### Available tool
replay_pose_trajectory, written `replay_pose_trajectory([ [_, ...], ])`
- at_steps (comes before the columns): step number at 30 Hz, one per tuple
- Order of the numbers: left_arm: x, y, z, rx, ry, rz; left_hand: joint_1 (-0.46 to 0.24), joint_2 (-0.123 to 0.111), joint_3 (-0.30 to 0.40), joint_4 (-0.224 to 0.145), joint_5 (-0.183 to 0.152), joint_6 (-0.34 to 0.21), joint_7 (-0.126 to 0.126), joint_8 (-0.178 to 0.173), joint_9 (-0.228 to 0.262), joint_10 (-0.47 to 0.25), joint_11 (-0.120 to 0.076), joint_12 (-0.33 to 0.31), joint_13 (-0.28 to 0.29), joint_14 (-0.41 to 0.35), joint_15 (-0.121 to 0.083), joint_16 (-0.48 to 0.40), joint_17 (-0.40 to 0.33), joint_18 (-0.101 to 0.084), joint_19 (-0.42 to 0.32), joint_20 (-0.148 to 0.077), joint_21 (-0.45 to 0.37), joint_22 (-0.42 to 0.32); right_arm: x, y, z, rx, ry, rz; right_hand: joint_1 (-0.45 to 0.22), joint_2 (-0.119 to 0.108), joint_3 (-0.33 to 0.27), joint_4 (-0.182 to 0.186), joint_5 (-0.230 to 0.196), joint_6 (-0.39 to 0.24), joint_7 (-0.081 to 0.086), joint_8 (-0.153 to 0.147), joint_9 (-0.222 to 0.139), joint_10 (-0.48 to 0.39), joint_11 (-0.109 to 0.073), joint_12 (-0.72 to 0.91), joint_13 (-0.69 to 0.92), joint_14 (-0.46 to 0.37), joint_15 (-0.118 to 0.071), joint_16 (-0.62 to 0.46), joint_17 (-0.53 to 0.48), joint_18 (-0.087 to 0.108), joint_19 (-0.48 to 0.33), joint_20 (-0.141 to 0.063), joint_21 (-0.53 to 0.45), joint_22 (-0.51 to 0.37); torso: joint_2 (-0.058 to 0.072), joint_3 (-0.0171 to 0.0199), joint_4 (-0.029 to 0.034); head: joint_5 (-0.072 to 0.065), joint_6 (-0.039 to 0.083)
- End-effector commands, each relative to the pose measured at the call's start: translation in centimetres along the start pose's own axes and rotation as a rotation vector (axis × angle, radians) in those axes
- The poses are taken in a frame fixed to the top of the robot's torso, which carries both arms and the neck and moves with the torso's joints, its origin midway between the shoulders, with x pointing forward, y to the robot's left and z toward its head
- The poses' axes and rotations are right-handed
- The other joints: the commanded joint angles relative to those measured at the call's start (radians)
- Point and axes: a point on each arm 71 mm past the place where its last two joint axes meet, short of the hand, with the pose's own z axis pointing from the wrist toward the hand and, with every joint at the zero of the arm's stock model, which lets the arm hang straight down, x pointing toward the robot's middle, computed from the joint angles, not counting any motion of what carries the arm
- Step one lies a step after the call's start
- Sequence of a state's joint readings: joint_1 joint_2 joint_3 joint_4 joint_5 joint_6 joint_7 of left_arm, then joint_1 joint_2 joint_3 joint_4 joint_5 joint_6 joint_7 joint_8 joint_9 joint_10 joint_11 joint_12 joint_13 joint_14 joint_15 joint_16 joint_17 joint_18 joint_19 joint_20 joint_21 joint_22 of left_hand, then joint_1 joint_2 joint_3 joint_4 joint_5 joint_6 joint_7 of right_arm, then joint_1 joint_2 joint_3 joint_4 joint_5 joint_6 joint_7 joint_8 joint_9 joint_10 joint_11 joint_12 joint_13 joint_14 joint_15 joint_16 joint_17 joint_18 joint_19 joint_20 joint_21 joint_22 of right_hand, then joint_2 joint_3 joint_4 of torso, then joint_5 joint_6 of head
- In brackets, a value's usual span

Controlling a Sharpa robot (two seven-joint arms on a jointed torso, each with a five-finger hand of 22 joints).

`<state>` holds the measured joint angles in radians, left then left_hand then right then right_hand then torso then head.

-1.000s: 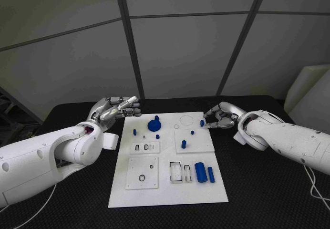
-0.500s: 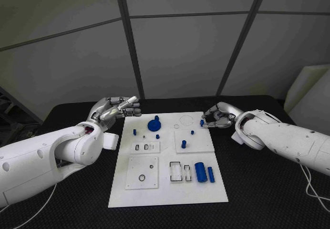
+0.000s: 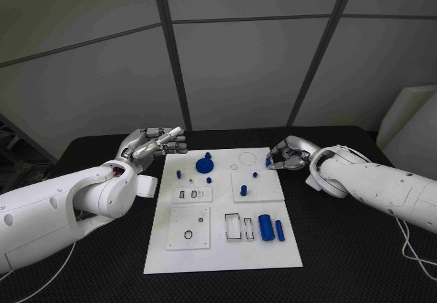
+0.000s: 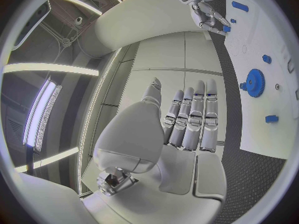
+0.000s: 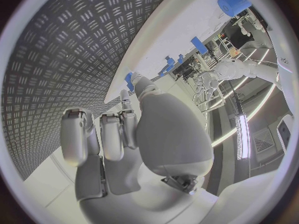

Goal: Assemble the parts on the task board

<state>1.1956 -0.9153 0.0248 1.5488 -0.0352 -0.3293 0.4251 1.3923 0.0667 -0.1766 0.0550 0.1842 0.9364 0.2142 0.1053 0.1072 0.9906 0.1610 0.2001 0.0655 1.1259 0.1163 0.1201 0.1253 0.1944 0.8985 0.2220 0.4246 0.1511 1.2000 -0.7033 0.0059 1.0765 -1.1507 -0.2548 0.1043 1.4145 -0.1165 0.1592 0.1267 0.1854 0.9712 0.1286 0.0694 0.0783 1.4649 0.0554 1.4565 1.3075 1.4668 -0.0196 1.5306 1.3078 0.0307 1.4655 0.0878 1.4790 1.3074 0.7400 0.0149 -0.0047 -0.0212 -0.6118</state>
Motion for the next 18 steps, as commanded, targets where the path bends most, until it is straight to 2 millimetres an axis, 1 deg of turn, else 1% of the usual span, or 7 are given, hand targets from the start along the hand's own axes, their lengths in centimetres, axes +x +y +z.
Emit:
replay_pose_trajectory([
  [1,0.14,-0.1,0.02,0.005,0.014,-0.002,-0.002,0.011,0.002,-0.007,-0.004,0.006,-0.001,-0.006,-0.002,0.006,0.003,-0.005,0.0,0.0,0.003,-0.006,0.002,-0.014,-0.006,0.002,-0.003,-0.001,0.03,0.12,0.08,-0.002,0.011,-0.019,-0.002,0.012,0.002,-0.004,0.004,0.009,0.001,0.006,0.001,0.028,-0.009,0.006,0.162,0.086,-0.006,0.005,0.189,0.005,0.013,-0.001,0.003,0.1,0.0,0.0004,0.0001,0.001,0.0],
  [18,0.16,-0.07,0.05,0.002,0.016,-0.003,-0.002,0.011,0.002,-0.007,-0.004,0.006,-0.001,-0.006,-0.002,0.006,0.003,-0.005,0.0,0.0,0.003,-0.006,0.002,-0.014,-0.006,0.002,-0.003,-0.001,0.32,0.57,0.31,-0.012,0.016,-0.021,-0.003,0.013,0.003,-0.005,0.004,0.012,0.0,0.006,0.002,0.03,-0.009,0.008,0.165,0.087,-0.007,0.006,0.192,0.004,0.016,-0.002,0.006,0.106,0.0,0.0007,-0.0003,0.002,0.0],
])
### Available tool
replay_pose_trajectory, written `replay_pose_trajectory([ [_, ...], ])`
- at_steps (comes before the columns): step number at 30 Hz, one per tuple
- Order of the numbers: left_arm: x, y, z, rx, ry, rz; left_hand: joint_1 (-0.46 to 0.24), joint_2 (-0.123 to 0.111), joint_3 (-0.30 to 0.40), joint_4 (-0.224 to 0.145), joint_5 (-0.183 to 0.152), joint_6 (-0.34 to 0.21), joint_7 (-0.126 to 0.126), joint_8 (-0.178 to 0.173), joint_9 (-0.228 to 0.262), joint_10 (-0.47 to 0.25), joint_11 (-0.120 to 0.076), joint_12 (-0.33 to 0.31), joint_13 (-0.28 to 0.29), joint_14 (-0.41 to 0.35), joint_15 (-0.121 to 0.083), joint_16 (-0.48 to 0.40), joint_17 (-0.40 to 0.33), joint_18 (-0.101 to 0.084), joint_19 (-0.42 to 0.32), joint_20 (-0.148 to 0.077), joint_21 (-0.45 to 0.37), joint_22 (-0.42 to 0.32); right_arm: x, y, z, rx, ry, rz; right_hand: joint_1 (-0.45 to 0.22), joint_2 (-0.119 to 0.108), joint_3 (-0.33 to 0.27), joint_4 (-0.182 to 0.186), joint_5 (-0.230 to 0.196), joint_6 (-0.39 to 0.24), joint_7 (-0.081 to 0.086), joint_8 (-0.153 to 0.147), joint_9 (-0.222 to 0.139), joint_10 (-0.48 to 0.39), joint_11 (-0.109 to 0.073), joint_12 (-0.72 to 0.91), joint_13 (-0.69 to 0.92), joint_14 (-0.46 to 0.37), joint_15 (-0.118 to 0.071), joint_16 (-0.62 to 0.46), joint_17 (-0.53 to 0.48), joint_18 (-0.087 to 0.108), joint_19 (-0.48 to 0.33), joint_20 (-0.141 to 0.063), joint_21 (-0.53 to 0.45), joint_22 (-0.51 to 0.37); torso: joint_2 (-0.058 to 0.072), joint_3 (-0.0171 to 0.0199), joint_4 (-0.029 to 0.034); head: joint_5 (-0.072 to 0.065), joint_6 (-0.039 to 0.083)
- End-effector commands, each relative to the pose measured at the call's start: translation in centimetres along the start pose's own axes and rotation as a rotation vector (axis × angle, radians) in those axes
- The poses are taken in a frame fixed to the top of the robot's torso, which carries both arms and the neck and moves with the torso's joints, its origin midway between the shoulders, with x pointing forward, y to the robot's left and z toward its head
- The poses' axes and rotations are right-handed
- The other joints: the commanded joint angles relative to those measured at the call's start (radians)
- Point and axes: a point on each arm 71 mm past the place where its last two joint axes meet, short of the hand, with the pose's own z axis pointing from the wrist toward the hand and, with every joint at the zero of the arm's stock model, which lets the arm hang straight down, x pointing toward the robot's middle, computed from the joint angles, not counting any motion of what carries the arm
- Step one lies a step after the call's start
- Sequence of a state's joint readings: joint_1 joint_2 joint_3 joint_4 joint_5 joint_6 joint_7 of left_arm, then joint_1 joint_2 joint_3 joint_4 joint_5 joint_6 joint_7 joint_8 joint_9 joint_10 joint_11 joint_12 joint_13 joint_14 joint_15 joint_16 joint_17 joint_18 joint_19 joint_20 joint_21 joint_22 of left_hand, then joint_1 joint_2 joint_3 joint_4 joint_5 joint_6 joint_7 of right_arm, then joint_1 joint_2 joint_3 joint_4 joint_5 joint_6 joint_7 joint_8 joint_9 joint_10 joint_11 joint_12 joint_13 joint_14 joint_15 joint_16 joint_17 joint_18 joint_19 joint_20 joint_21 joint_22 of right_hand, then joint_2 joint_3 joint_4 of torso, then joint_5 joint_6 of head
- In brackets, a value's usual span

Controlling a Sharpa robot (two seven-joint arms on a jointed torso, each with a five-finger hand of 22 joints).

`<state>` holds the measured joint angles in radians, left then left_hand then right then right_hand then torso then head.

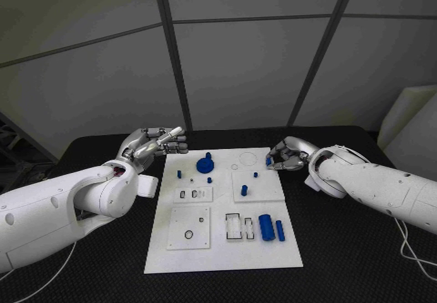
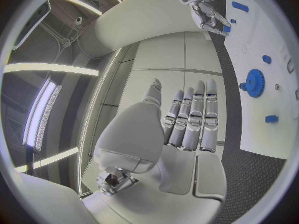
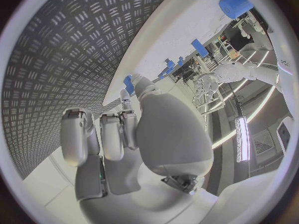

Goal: Assemble the parts on the task board

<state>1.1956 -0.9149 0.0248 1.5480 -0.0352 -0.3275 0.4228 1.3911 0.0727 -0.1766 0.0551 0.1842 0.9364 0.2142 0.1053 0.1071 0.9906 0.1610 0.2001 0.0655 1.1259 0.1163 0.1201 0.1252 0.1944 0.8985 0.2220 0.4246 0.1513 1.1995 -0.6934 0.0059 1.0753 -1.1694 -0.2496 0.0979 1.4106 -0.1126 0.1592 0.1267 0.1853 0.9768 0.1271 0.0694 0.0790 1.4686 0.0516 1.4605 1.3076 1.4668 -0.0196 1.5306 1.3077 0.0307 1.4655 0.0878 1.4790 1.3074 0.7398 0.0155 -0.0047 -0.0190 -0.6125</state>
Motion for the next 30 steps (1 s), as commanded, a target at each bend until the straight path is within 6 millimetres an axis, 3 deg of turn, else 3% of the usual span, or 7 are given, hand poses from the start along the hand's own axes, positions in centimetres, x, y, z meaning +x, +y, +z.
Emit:
replay_pose_trajectory([
  [1,0.16,-0.09,0.04,0.005,0.014,-0.002,-0.001,0.005,0.002,-0.007,-0.004,0.006,-0.001,-0.006,-0.001,0.006,0.003,-0.005,0.0,0.0,0.003,-0.006,0.002,-0.014,-0.006,0.002,-0.003,-0.001,-0.01,0.19,0.08,-0.006,0.005,-0.006,0.001,0.009,0.003,-0.005,0.004,0.006,0.002,0.006,0.001,0.026,-0.005,0.004,0.165,0.087,-0.007,0.006,0.192,0.004,0.016,-0.002,0.006,0.106,0.0,-0.0002,-0.0002,0.0,0.0],
  [8,0.15,-0.09,0.04,0.004,0.014,-0.002,-0.001,0.005,0.002,-0.007,-0.004,0.006,-0.001,-0.006,-0.001,0.006,0.003,-0.005,0.0,0.0,0.003,-0.006,0.002,-0.014,-0.006,0.002,-0.003,-0.001,0.04,0.25,0.13,-0.006,0.005,-0.006,-0.005,0.017,0.005,-0.005,0.004,0.017,0.0,0.008,0.002,0.029,-0.007,0.008,0.168,0.087,-0.008,0.007,0.194,0.004,0.017,-0.003,0.007,0.107,0.0,-0.0003,0.0002,0.002,0.001],
  [23,0.11,-0.09,0.02,0.003,0.014,-0.002,-0.001,0.005,0.002,-0.007,-0.004,0.006,-0.001,-0.006,-0.001,0.006,0.003,-0.005,0.0,0.0,0.003,-0.006,0.002,-0.014,-0.006,0.002,-0.003,-0.001,-0.36,0.34,0.07,-0.009,-0.054,-0.006,0.011,0.1,0.052,-0.043,0.004,0.162,-0.047,0.053,0.044,0.033,-0.045,0.011,0.172,0.089,-0.043,0.01,0.201,0.0,0.027,-0.034,0.016,0.125,0.0,0.0001,-0.0007,0.004,-0.001],
  [30,0.08,-0.07,0.02,0.001,0.014,-0.002,0.0,0.007,0.001,-0.009,-0.005,0.006,0.0,-0.007,-0.002,0.006,0.003,-0.007,0.0,0.0,0.003,-0.008,0.002,-0.014,-0.006,0.002,-0.003,-0.002,-0.48,1.02,-0.25,-0.031,-0.088,0.01,0.015,0.109,0.058,-0.056,0.008,0.168,-0.051,0.053,0.05,0.034,-0.049,0.012,0.173,0.09,-0.048,0.012,0.205,-0.001,0.031,-0.039,0.019,0.132,-0.001,0.0003,-0.0005,0.003,-0.002],
])
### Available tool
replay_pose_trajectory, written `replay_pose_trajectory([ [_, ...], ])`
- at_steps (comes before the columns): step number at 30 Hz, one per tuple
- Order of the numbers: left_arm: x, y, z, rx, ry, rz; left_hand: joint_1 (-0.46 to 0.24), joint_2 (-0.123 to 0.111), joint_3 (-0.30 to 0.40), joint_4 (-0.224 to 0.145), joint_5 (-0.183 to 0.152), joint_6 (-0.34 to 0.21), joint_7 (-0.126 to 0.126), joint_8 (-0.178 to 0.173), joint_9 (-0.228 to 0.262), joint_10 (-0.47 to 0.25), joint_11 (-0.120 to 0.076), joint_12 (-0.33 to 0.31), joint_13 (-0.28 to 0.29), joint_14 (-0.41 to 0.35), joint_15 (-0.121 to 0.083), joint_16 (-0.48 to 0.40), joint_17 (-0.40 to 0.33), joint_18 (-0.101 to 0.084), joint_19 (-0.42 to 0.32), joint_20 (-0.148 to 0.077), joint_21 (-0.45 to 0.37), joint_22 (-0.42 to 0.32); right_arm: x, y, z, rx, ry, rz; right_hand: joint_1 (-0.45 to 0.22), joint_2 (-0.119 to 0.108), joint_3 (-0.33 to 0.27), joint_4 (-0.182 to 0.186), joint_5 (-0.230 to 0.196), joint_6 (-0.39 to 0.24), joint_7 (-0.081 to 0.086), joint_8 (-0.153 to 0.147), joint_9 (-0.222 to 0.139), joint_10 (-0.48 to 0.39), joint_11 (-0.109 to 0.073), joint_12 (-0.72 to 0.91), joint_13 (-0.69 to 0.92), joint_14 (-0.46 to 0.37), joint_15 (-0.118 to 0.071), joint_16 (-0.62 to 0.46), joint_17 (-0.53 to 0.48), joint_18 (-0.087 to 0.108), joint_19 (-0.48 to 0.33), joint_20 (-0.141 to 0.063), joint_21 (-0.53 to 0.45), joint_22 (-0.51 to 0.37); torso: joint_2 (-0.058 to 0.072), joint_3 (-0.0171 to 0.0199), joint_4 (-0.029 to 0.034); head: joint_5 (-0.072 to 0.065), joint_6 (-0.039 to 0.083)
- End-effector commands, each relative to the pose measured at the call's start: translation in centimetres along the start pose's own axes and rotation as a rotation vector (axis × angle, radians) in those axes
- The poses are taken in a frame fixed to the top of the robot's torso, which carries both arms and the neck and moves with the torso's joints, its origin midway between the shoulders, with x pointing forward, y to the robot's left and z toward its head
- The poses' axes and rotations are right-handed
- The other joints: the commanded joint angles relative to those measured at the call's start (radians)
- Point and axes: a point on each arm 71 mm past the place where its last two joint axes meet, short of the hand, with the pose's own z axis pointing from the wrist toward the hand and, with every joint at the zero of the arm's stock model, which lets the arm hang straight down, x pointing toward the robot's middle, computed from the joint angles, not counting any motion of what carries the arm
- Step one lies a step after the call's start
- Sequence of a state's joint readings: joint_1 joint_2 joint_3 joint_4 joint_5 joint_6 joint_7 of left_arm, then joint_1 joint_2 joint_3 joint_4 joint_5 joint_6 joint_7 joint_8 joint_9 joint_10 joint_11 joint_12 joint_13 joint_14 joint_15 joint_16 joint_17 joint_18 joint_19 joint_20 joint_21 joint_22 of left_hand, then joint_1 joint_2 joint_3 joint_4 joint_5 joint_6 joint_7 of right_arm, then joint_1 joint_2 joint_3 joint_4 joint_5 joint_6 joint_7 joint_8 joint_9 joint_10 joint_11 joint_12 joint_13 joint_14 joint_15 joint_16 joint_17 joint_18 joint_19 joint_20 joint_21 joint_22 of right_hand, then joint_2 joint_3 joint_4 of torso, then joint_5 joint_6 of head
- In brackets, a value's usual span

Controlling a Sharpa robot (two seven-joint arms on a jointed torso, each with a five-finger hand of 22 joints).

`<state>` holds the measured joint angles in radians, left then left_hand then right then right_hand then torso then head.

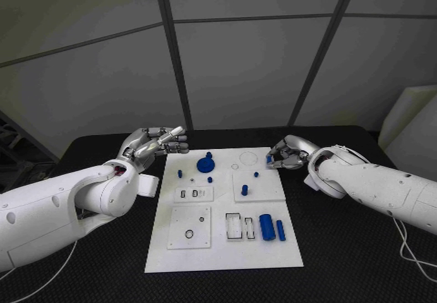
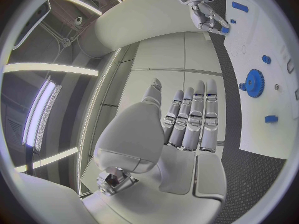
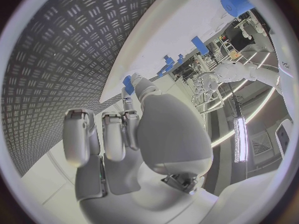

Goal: Assemble the parts on the task board

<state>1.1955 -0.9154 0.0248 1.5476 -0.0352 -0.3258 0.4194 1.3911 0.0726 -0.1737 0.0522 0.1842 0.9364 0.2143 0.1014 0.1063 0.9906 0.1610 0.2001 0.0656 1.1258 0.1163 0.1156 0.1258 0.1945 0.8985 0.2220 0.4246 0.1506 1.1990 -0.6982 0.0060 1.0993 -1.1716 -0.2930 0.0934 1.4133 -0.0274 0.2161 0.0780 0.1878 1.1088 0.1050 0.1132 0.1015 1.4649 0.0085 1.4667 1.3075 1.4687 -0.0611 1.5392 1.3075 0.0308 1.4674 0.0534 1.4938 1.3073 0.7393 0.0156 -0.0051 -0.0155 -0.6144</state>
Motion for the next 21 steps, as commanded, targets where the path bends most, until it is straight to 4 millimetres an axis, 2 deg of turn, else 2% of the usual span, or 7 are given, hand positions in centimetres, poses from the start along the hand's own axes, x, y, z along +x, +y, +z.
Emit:
replay_pose_trajectory([
  [1,0.1,-0.1,0.0,0.004,0.013,-0.002,-0.001,0.007,-0.002,-0.006,-0.005,0.006,0.0,-0.004,-0.001,0.006,0.003,-0.007,0.0,0.0,0.003,-0.004,0.002,-0.014,-0.006,0.002,-0.003,-0.001,-0.4,0.6,-0.3,-0.022,-0.054,0.014,0.011,0.023,0.0,-0.008,0.006,0.036,-0.029,0.009,0.028,0.038,-0.006,0.005,0.173,0.088,-0.007,0.003,0.205,-0.002,0.029,-0.005,0.005,0.132,-0.001,-0.0003,0.0,-0.001,0.0],
  [6,-0.1,-0.1,0.0,0.002,0.011,0.0,-0.001,0.007,-0.002,-0.006,-0.005,0.006,0.0,-0.004,-0.001,0.006,0.003,-0.007,0.0,0.0,0.003,-0.004,0.002,-0.014,-0.006,0.002,-0.003,-0.001,-0.4,2.0,-0.8,-0.042,-0.053,0.033,0.001,0.018,-0.006,-0.011,0.006,0.037,-0.029,0.006,0.031,0.038,-0.007,0.005,0.173,0.088,-0.008,0.003,0.205,-0.002,0.029,-0.008,0.005,0.133,-0.004,-0.002,-0.0019,-0.002,0.001],
  [10,-0.1,-0.1,0.0,0.0,0.012,-0.001,-0.001,0.007,-0.002,-0.006,-0.005,0.006,0.0,-0.004,-0.001,0.006,0.003,-0.007,0.0,0.0,0.003,-0.004,0.002,-0.014,-0.006,0.002,-0.003,-0.001,0.0,4.1,-1.2,-0.074,-0.041,0.056,-0.012,0.019,-0.009,-0.009,0.003,0.033,-0.028,0.0,0.033,0.035,-0.007,-0.001,0.168,0.087,-0.008,0.002,0.203,-0.002,0.03,-0.009,0.005,0.134,-0.008,-0.0032,-0.0028,-0.002,0.0],
  [16,-0.1,0.1,0.4,-0.005,0.009,0.0,0.001,0.011,-0.001,-0.008,-0.005,0.008,-0.001,-0.004,-0.001,0.007,0.003,-0.007,0.0,0.0,0.003,-0.005,0.002,-0.014,-0.006,0.002,-0.003,-0.001,1.6,8.9,-1.3,-0.14,-0.014,0.048,-0.024,0.022,-0.012,-0.008,-0.006,0.032,-0.029,-0.005,0.036,0.034,-0.007,-0.002,0.167,0.087,-0.007,0.001,0.203,-0.002,0.03,-0.009,0.005,0.135,-0.019,-0.0069,-0.0028,0.009,-0.005],
  [18,-0.1,0.2,0.6,-0.007,0.006,0.002,0.002,0.013,-0.001,-0.009,-0.005,0.009,-0.002,-0.004,0.0,0.009,0.002,-0.007,0.001,0.001,0.003,-0.005,0.003,-0.014,-0.006,0.002,-0.003,-0.002,2.4,10.5,-1.1,-0.163,-0.002,0.042,-0.025,0.022,-0.013,-0.008,-0.008,0.032,-0.029,-0.005,0.037,0.033,-0.007,-0.003,0.167,0.087,-0.007,0.001,0.202,-0.002,0.03,-0.009,0.005,0.134,-0.022,-0.0086,-0.0021,0.009,-0.004],
  [21,-0.1,0.4,0.8,-0.007,0.005,0.002,0.003,0.018,0.0,-0.012,-0.005,0.014,-0.005,-0.003,0.0,0.013,0.0,-0.007,0.001,0.003,0.002,-0.007,0.004,-0.013,-0.005,0.002,-0.002,-0.002,3.5,12.7,-0.7,-0.192,0.01,0.024,-0.027,0.023,-0.013,-0.008,-0.01,0.033,-0.029,-0.006,0.038,0.033,-0.007,-0.004,0.166,0.087,-0.007,0.001,0.202,-0.002,0.028,-0.009,0.003,0.132,-0.026,-0.0099,0.0013,0.016,-0.006],
])
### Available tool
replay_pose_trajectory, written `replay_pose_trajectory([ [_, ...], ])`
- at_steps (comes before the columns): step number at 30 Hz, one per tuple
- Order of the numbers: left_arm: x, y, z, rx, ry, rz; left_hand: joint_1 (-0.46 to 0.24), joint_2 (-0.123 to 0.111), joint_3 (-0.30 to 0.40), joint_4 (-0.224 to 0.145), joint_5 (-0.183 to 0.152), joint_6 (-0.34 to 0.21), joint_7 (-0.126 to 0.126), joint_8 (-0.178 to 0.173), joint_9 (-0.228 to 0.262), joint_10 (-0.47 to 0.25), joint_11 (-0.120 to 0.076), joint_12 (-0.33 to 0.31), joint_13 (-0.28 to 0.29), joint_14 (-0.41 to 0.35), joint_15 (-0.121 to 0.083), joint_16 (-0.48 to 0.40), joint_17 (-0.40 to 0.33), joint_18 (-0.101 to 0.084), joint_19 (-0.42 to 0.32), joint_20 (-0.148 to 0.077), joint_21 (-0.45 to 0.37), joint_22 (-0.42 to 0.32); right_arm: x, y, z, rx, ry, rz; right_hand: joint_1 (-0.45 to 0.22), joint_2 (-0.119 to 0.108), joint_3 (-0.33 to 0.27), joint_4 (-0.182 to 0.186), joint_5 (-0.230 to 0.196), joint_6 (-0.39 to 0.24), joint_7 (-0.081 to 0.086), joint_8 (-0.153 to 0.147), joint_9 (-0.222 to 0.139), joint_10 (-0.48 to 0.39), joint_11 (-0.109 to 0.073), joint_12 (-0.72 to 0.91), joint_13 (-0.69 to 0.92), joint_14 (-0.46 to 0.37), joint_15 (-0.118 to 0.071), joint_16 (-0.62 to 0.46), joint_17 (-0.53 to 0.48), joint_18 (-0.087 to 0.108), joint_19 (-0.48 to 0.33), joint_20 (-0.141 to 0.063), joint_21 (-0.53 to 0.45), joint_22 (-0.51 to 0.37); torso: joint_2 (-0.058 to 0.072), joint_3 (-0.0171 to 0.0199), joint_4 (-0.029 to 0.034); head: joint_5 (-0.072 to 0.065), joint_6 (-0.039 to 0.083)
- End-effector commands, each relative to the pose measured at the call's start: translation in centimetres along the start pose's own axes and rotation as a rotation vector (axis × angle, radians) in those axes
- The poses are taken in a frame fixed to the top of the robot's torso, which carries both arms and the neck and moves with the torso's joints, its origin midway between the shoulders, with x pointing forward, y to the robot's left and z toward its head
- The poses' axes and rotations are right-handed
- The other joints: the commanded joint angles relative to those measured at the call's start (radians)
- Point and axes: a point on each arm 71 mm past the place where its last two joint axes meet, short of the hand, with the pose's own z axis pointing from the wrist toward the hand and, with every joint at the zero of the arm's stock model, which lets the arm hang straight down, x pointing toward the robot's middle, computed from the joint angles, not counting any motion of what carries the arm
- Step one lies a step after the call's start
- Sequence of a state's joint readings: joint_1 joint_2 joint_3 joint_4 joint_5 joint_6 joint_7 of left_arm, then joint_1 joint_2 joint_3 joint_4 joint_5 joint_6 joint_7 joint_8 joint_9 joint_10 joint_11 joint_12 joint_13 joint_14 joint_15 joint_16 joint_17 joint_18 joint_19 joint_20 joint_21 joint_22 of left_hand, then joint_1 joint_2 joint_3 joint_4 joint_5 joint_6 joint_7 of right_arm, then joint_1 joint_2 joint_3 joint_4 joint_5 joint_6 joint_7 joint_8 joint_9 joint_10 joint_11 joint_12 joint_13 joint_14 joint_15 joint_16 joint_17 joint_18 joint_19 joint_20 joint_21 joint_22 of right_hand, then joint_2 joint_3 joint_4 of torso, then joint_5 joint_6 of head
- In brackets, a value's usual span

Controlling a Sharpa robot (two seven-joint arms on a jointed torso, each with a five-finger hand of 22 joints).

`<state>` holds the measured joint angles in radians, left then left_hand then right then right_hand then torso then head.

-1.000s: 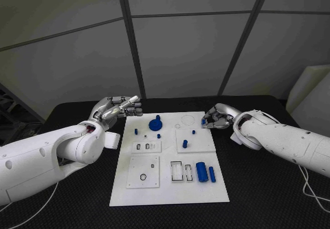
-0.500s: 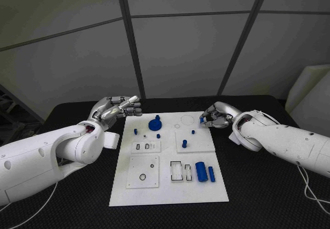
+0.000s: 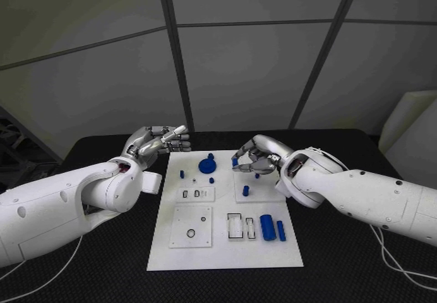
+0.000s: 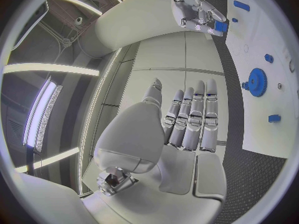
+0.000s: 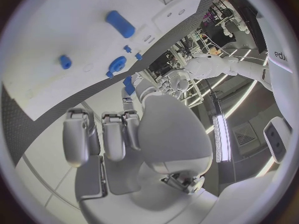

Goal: Assemble the parts on the task board

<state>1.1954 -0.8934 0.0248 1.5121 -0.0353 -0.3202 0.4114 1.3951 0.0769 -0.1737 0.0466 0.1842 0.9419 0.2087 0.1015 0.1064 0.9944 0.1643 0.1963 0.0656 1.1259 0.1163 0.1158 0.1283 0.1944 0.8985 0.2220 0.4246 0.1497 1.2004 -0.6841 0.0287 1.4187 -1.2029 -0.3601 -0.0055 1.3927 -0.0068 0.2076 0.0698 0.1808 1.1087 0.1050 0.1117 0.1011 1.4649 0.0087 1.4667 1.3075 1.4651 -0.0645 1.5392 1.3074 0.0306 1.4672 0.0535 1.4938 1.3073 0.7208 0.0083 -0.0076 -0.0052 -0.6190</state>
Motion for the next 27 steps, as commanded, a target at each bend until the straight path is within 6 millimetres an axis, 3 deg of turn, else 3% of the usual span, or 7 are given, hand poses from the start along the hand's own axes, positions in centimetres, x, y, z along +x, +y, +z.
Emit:
replay_pose_trajectory([
  [1,0.1,0.0,0.3,0.001,0.012,-0.001,-0.001,0.014,-0.001,-0.006,-0.005,0.009,0.001,-0.003,0.0,0.01,-0.003,-0.004,0.001,0.003,0.002,-0.007,0.002,-0.013,-0.005,0.002,-0.002,-0.001,0.7,1.4,0.7,0.012,-0.015,-0.065,-0.006,0.002,-0.004,0.0,-0.003,0.033,-0.029,-0.004,0.038,0.033,-0.008,-0.004,0.166,0.091,-0.004,0.001,0.203,-0.001,0.029,-0.009,0.003,0.132,-0.009,-0.0032,0.0059,0.008,-0.003],
  [5,0.2,0.2,0.7,0.0,0.01,0.0,-0.001,0.017,-0.001,-0.007,-0.005,0.012,-0.001,-0.003,0.001,0.013,-0.004,-0.003,0.001,0.006,0.001,-0.007,0.003,-0.013,-0.005,0.001,-0.001,-0.001,2.3,3.2,2.0,-0.002,0.02,-0.096,-0.005,0.003,-0.003,-0.003,-0.004,0.033,-0.03,-0.005,0.039,0.032,-0.008,-0.005,0.165,0.091,-0.004,0.001,0.202,-0.001,0.027,-0.009,0.002,0.129,-0.013,-0.0058,0.01,0.014,-0.008],
  [11,0.4,0.3,0.9,-0.001,0.009,0.0,-0.001,0.019,-0.001,-0.008,-0.004,0.013,-0.001,-0.003,0.001,0.015,-0.005,-0.003,0.002,0.007,0.0,-0.008,0.003,-0.013,-0.004,0.001,-0.001,-0.001,4.2,4.7,2.9,-0.009,0.069,-0.138,-0.006,0.0,-0.004,-0.007,-0.006,0.03,-0.029,-0.009,0.04,0.03,-0.008,-0.007,0.163,0.09,-0.004,0.0,0.2,0.001,0.022,-0.009,-0.003,0.12,-0.014,-0.0085,0.0107,0.023,-0.015],
  [14,0.3,0.4,0.9,-0.002,0.007,0.0,-0.001,0.019,-0.001,-0.009,-0.003,0.014,-0.001,-0.003,0.001,0.015,-0.005,-0.003,0.002,0.007,0.0,-0.008,0.003,-0.013,-0.004,0.001,-0.001,-0.001,5.3,5.3,3.3,-0.008,0.076,-0.165,-0.006,-0.001,-0.005,-0.008,-0.005,0.03,-0.028,-0.01,0.04,0.03,-0.008,-0.008,0.162,0.091,-0.004,0.0,0.201,0.001,0.023,-0.009,-0.002,0.122,-0.016,-0.0067,0.007,0.034,-0.019],
  [20,0.4,0.4,1.0,-0.002,0.009,0.0,-0.001,0.019,-0.001,-0.009,-0.003,0.014,-0.001,-0.003,0.001,0.015,-0.005,-0.003,0.002,0.007,0.0,-0.008,0.003,-0.013,-0.004,0.001,-0.001,-0.001,7.2,6.0,3.4,-0.015,0.098,-0.198,-0.013,-0.005,-0.006,-0.012,0.007,0.025,-0.026,-0.016,0.042,0.029,-0.006,-0.008,0.163,0.091,-0.003,0.001,0.202,0.0,0.025,-0.009,-0.001,0.125,-0.014,-0.0051,0.0106,0.038,-0.022],
  [27,0.5,0.4,1.0,-0.003,0.01,-0.001,0.0,0.02,-0.001,-0.009,-0.002,0.014,-0.001,-0.003,0.001,0.016,-0.005,-0.004,0.001,0.007,0.0,-0.008,0.004,-0.013,-0.004,0.001,-0.001,-0.001,8.6,6.5,3.4,-0.025,0.111,-0.216,-0.018,-0.009,-0.009,-0.014,0.009,0.023,-0.024,-0.02,0.043,0.03,-0.005,-0.008,0.163,0.091,-0.003,0.001,0.203,0.0,0.025,-0.008,-0.001,0.126,-0.013,-0.0045,0.0102,0.048,-0.03],
])
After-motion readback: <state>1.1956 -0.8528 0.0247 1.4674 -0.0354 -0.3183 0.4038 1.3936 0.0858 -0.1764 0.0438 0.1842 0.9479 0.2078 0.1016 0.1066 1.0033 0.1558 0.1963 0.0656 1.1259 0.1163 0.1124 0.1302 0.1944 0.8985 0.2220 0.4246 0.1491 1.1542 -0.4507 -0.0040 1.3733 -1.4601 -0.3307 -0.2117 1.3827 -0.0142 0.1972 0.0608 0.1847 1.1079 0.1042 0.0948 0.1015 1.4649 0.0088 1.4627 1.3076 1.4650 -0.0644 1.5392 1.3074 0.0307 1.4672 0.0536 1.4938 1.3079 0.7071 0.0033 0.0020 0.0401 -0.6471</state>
